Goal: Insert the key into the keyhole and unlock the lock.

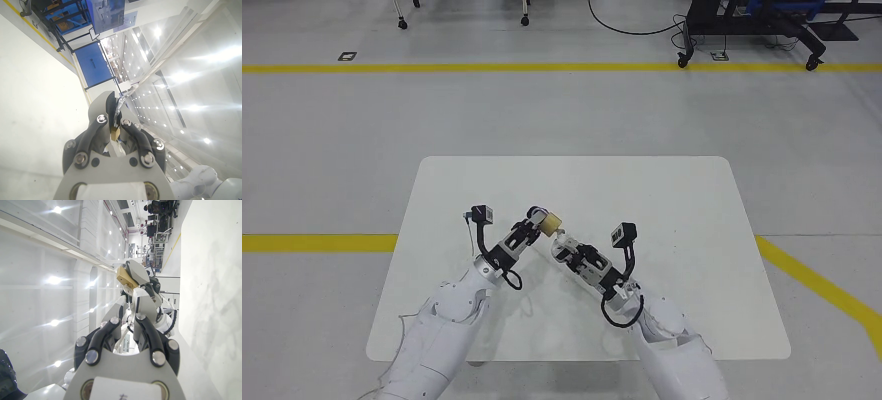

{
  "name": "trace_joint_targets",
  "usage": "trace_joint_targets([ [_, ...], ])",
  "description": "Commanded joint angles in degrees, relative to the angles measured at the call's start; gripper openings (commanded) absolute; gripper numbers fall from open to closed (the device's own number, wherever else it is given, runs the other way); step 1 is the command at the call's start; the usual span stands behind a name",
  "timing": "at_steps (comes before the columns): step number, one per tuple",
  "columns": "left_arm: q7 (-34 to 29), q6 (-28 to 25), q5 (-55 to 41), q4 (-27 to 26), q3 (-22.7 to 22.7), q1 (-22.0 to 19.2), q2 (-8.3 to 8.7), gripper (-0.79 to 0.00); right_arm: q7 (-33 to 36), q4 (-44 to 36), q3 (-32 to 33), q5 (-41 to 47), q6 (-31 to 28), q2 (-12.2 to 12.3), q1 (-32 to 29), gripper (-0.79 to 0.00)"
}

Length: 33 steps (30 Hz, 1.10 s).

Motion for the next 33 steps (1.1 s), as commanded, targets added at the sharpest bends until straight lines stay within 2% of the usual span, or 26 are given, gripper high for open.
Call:
trace_joint_targets([
  [1, -0.05, -0.02, -0.07, 0.13, 0.04, -0.02, -0.01, -0.785, 0.64, 0.16, 0.21, 0.3, 0.03, 0.11, 0.07, -0.554],
  [7, -0.36, -0.33, -0.39, 0.25, 0.16, 0.04, -0.04, -0.785, 0.56, 0.71, 0.28, 1.01, 0.2, 0.22, 0.61, -0.56],
  [11, -0.75, -0.5, -0.35, 0.15, 0.39, 0.17, -0.06, -0.785, -0.32, 1.28, 0.14, 0.85, 0.44, 0.23, 1.22, -0.606],
  [16, -0.97, -0.67, -0.24, 0.17, 0.52, 0.15, -0.06, -0.785, -0.72, 1.78, -0.16, 1.02, 0.56, 0.25, 1.66, -0.585],
  [17, -0.88, -0.76, -0.19, 0.17, 0.49, 0.15, -0.06, -0.785, -0.75, 1.75, -0.18, 1.05, 0.56, 0.26, 1.65, -0.606],
  [19, -0.64, -0.79, -0.19, 0.08, 0.45, 0.21, -0.06, -0.785, -0.9, 1.66, -0.14, 1.08, 0.63, 0.31, 1.59, -0.785],
  [28, -0.27, -1.26, 0.31, -0.26, 0.37, 0.47, -0.02, -0.785, -0.15, 1.59, 0.25, 3.83, 2.47, 0.48, 1.67, -0.785],
  [33, -0.67, -3.1, 0.93, 0.13, 0.42, 0.42, 0.02, -0.785, 0.78, 2.57, 0.45, 8.36, 6.78, 0.43, 2.76, -0.785],
])
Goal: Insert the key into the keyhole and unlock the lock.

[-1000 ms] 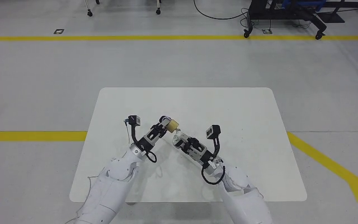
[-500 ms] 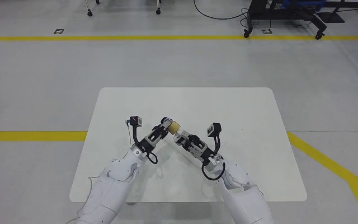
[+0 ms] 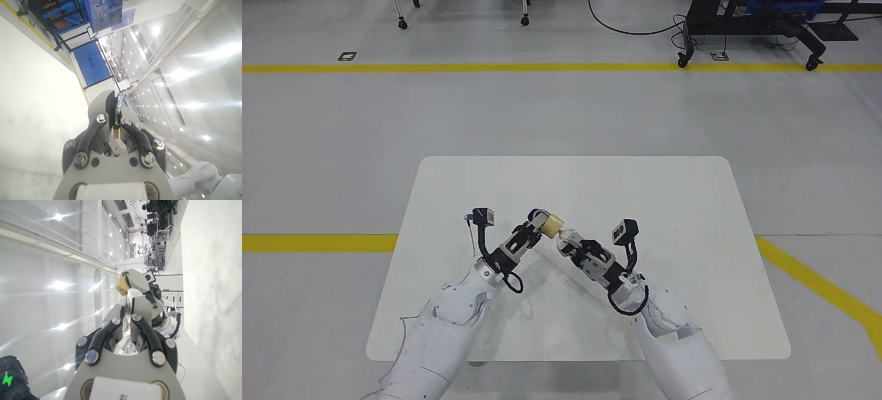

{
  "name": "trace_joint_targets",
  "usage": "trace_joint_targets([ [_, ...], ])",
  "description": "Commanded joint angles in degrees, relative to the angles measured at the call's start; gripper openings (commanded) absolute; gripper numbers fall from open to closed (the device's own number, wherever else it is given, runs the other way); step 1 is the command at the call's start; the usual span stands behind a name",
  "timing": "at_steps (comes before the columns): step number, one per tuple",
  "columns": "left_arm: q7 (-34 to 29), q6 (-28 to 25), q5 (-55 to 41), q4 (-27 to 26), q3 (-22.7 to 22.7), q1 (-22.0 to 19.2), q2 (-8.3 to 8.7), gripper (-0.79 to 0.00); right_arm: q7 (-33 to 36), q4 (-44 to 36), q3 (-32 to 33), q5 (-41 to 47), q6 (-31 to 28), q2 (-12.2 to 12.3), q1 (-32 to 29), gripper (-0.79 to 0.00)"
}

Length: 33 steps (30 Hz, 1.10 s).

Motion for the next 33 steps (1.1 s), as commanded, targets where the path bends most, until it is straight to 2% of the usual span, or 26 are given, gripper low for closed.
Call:
trace_joint_targets([
  [1, -0.6, -1.35, 0.73, 0.29, 0.13, -0.09, 0.04, -0.785, 0.39, 0.57, 0.12, 2.41, 2.5, -0.04, 0.63, -0.785],
  [6, -0.26, -4.36, 3.84, 1.71, 0.34, -0.43, 0.12, -0.785, 5.75, 2.51, 1.0, 8.72, 11.37, 0.21, 2.76, -0.785],
  [17, 2.13, -9.78, 10.43, 2.32, -0.95, -0.27, 0.69, -0.785, 16.02, 5.58, 2.03, 12.75, 20.79, 1.19, 5.31, -0.785],
  [25, 3.05, -11.0, 13.04, 1.3, -2.21, 0.47, 1.29, -0.785, 17.16, 6.99, 2.51, 14.2, 21.71, 1.59, 6.19, -0.785],
  [33, 3.92, -9.17, 16.7, -0.3, -2.22, 1.05, 1.63, -0.785, 19.96, 5.87, 3.62, 15.95, 21.04, 2.2, 4.82, -0.776],
])
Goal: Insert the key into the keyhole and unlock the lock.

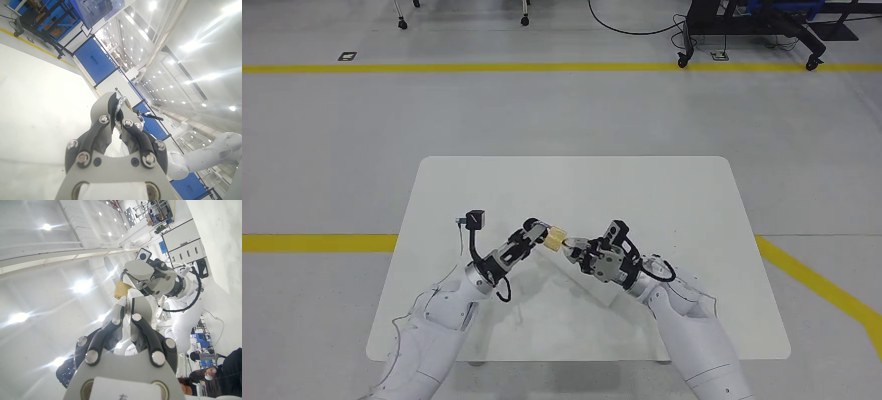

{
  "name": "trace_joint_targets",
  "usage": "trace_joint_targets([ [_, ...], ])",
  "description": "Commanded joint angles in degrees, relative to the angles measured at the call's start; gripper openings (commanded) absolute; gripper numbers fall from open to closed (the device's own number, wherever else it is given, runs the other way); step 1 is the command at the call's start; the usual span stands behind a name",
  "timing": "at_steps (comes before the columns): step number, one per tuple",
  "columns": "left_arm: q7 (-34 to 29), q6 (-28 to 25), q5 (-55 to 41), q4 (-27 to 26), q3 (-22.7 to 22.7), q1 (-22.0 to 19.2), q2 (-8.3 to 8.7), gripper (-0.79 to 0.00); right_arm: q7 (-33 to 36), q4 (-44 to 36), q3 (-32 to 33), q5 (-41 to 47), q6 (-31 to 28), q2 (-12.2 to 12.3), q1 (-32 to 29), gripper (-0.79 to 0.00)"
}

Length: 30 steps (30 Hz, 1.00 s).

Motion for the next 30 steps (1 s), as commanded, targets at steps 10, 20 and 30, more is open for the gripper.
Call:
trace_joint_targets([
  [10, -0.51, 4.82, -0.09, -1.34, 0.6, 0.38, 0.21, -0.785, -1.95, -2.08, 2.21, 1.57, -4.06, 0.64, -2.39, 0.0],
  [20, -6.37, 15.7, 1.0, 2.34, 4.22, -3.98, -0.19, -0.785, -5.29, -11.42, 8.28, 1.77, -17.91, 1.53, -12.8, 0.0],
  [30, -7.39, 23.38, 8.15, 14.08, 13.34, -15.67, -3.13, -0.785, -5.29, -11.42, 8.28, 1.77, -17.91, 1.53, -12.8, 0.0],
])
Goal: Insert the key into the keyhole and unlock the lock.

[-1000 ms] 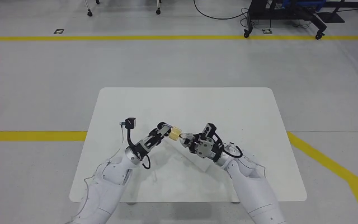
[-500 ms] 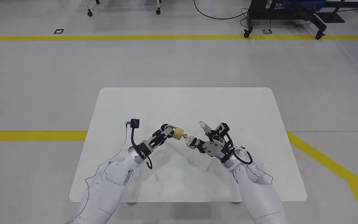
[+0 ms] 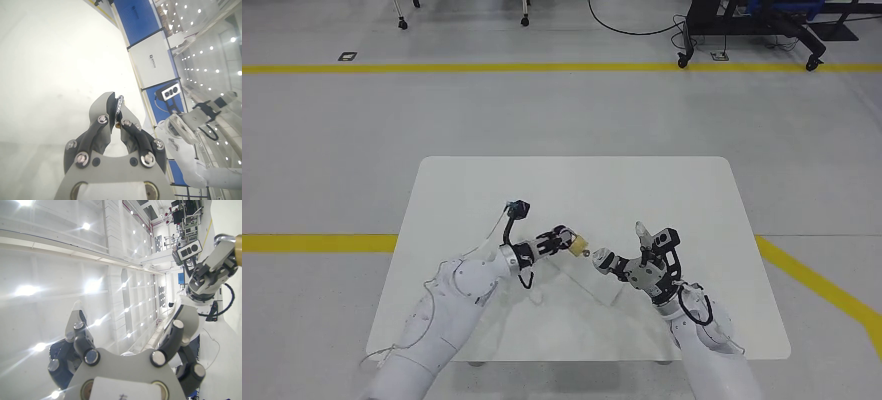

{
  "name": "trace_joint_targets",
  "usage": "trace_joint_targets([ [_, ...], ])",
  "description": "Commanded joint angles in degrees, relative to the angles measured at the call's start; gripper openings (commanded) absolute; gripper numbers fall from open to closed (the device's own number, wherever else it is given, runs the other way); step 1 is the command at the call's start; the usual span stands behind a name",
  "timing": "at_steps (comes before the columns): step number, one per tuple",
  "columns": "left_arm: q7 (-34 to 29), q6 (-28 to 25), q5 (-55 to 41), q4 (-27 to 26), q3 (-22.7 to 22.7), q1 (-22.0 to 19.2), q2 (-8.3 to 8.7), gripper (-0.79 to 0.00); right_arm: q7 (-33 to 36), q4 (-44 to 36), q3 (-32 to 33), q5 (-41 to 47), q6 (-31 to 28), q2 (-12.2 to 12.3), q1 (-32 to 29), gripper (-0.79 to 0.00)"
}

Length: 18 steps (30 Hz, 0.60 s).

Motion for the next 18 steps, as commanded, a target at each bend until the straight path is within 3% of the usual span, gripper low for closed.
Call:
trace_joint_targets([
  [1, 1.14, 0.57, 1.61, 2.37, 2.04, -2.01, -0.79, -0.785, 0.0, 0.0, 0.0, 0.0, 0.0, 0.0, 0.0, 0.0],
  [11, 5.23, 6.42, 5.48, 12.22, 8.36, -8.33, -4.5, -0.785, 0.0, 0.0, 0.0, 0.0, 0.0, 0.0, 0.0, 0.0],
  [15, 4.82, 6.59, 4.23, 14.84, 8.86, -9.55, -5.42, -0.366, 0.0, 0.0, 0.0, 0.0, 0.0, 0.0, 0.0, 0.0],
  [16, 4.7, 6.56, 4.01, 15.35, 8.88, -9.75, -5.57, -0.157, 0.0, 0.0, 0.0, 0.0, 0.0, 0.0, 0.0, 0.0],
  [17, 4.27, 6.2, 3.2, 15.8, 8.71, -9.78, -5.68, -0.022, 0.0, 0.0, 0.0, 0.0, 0.0, 0.0, 0.0, 0.0],
  [18, 3.7, 5.6, 2.19, 16.2, 8.37, -9.83, -5.73, 0.0, 0.0, 0.0, 0.0, 0.0, 0.0, 0.0, 0.0, 0.0],
])
